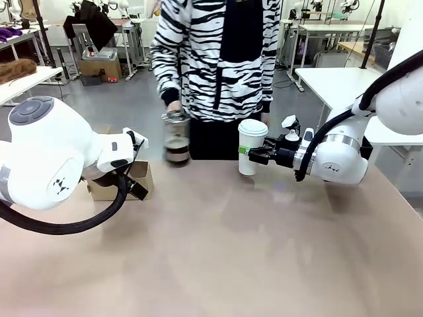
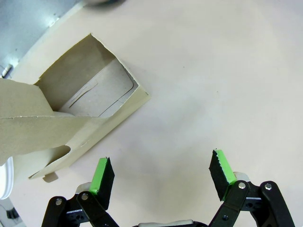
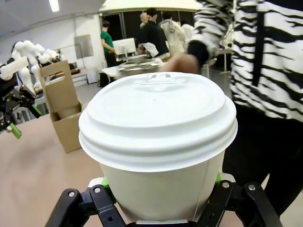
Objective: Pour a drink into a cup and package it in a carrier.
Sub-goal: When a person places the Paper Cup Lid on the 600 ml Paper Cup , lift the 600 ml Paper Cup.
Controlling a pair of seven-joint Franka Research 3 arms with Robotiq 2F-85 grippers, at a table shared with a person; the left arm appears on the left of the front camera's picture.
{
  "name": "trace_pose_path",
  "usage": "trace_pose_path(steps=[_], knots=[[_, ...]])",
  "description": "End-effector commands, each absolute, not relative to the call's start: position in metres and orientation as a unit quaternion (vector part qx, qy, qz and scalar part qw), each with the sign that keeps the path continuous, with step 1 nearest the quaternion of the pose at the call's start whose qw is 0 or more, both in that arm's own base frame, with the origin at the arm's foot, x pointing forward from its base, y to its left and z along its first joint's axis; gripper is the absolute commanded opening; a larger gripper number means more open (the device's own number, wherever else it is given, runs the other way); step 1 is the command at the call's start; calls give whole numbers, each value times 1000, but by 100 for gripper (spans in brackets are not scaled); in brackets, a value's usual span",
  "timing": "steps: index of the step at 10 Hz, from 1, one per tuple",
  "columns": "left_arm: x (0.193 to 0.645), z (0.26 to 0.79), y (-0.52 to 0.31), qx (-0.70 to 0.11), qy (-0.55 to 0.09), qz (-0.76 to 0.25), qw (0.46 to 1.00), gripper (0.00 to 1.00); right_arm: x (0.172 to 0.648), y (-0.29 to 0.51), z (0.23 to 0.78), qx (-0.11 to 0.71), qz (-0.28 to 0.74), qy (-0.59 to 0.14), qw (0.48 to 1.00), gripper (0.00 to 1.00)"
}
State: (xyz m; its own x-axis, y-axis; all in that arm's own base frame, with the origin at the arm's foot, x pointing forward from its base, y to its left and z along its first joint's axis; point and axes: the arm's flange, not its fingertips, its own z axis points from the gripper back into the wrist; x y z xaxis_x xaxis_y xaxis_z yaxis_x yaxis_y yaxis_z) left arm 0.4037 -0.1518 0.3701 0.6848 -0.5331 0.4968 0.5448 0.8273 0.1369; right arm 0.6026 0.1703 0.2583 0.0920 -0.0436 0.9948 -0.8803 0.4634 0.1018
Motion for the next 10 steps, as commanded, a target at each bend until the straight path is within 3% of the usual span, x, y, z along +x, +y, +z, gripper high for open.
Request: trace_pose_path(steps=[1, 10], knots=[[403, 370, -152, -12, -268, -294, 918, 100, 601, 171, 264, 395, 334, -589, 621, 80], [403, 370, -152, -12, -268, -294, 918, 100, 601, 171, 264, 395, 334, -589, 621, 80]])
